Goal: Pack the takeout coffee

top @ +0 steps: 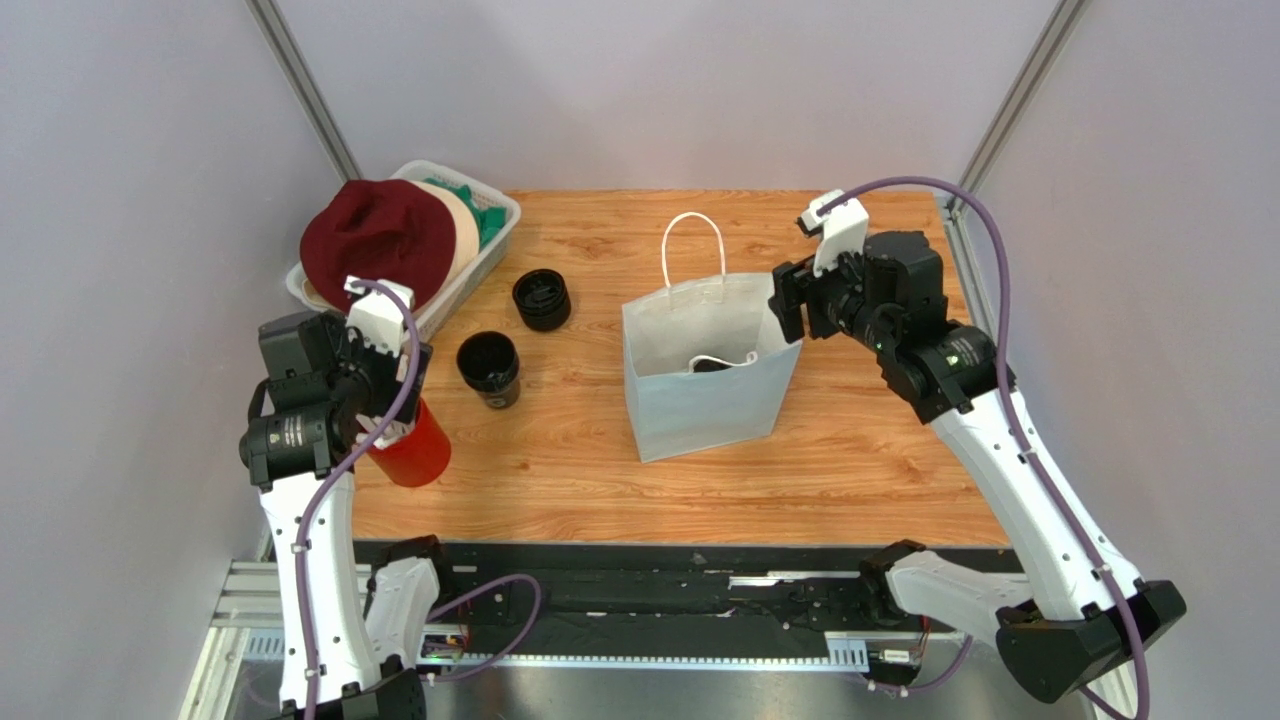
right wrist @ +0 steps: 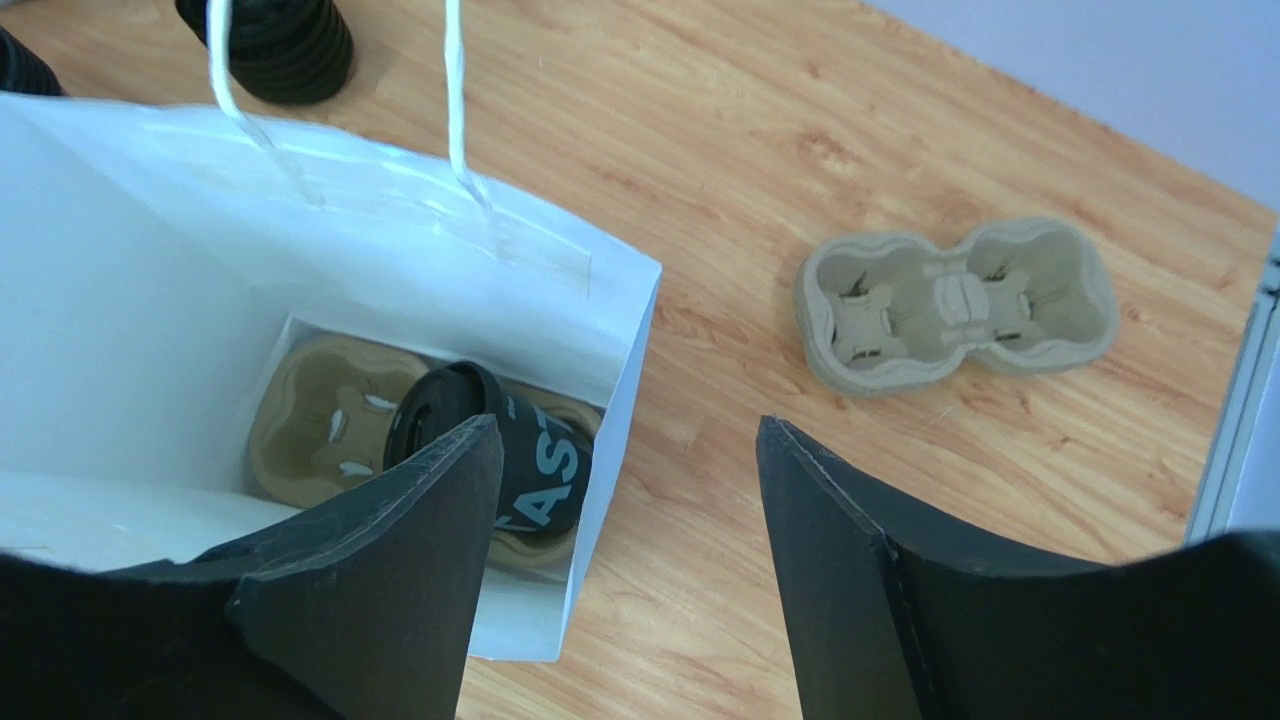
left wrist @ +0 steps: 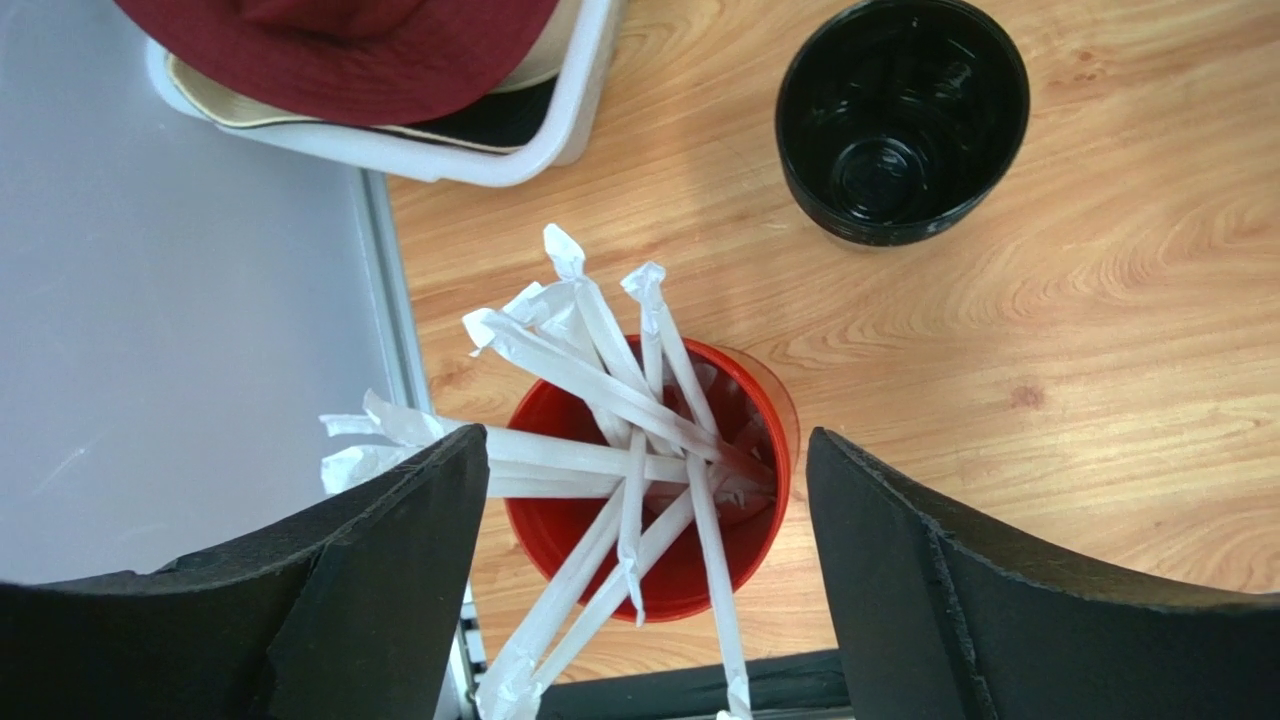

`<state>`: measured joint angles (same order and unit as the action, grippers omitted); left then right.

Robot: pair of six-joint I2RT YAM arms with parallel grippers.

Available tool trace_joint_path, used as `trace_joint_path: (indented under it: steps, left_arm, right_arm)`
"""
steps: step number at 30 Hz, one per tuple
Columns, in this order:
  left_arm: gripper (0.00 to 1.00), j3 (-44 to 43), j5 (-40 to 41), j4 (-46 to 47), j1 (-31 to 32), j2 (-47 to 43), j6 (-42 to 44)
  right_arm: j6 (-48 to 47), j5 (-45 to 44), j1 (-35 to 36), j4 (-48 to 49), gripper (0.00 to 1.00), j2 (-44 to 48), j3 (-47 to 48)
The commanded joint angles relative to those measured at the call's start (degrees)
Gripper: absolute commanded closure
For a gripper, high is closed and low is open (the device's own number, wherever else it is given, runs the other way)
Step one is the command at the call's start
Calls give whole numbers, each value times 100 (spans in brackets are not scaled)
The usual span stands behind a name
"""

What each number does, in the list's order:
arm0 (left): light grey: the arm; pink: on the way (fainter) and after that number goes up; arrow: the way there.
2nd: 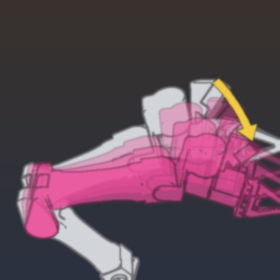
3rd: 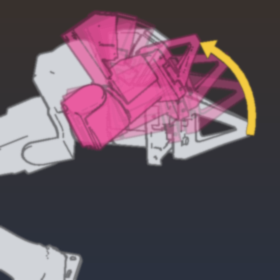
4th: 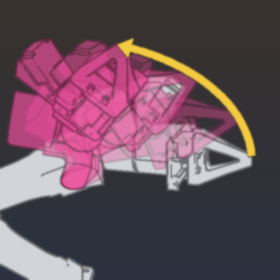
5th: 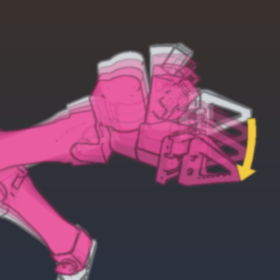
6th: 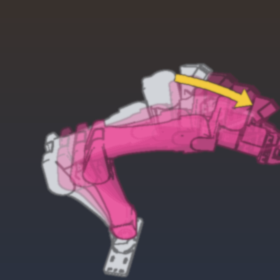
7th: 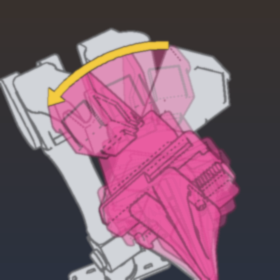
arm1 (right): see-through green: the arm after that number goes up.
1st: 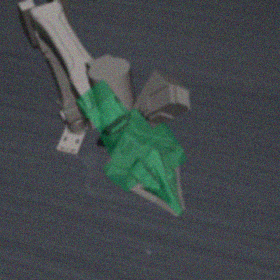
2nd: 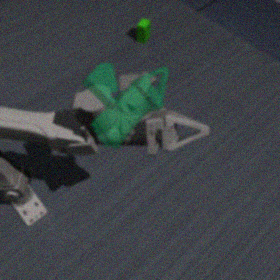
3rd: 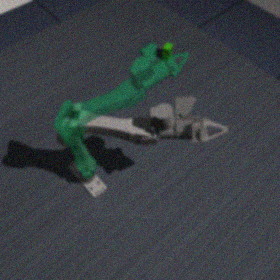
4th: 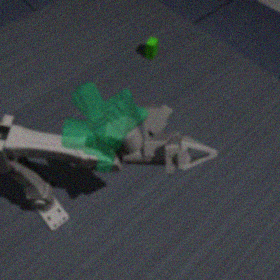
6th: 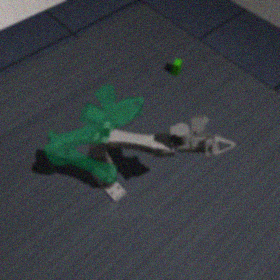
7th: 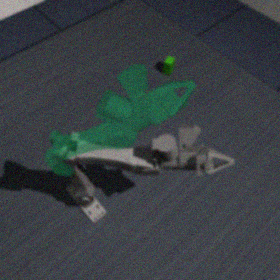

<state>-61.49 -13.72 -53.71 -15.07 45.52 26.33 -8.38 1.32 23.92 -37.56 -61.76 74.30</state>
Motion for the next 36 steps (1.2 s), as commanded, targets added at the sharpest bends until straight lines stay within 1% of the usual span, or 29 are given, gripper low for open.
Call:
trace_joint_path:
  steps: [1,3,4,8,11,13,23,24,29,30,36]
  left_arm:
    - [16,41,-342,-95,-110,54,241]
    - [21,24,-404,-157,-128,106,259]
    - [24,6,-421,-200,-145,150,259]
    - [28,-143,-439,-455,-189,466,277]
    - [29,-266,-264,-666,-216,686,250]
    - [33,-302,-62,-772,-242,757,180]
    - [36,-539,703,-1071,-286,827,-49]
    - [39,-522,747,-1071,-286,836,-40]
    - [43,-407,940,-1106,-295,836,-14]
    - [48,-398,984,-1097,-303,836,-5]
    - [55,-302,1081,-1001,-312,801,13]
  right_arm:
    - [-76,-9,-19,363,32,-56,-240]
    - [-23,-123,-10,381,32,-47,-250]
    - [-14,-332,-19,416,32,-47,-267]
    - [-6,-562,-37,522,32,58,-372]
    - [30,-712,-63,548,33,85,-399]
    - [47,-791,-63,583,33,76,-417]
    - [91,-879,-63,583,33,41,-452]
    - [91,-897,-63,583,33,41,-452]
    - [100,-888,-63,592,33,15,-461]
    - [100,-888,-63,583,33,6,-461]
    - [109,-879,-55,583,34,50,-469]
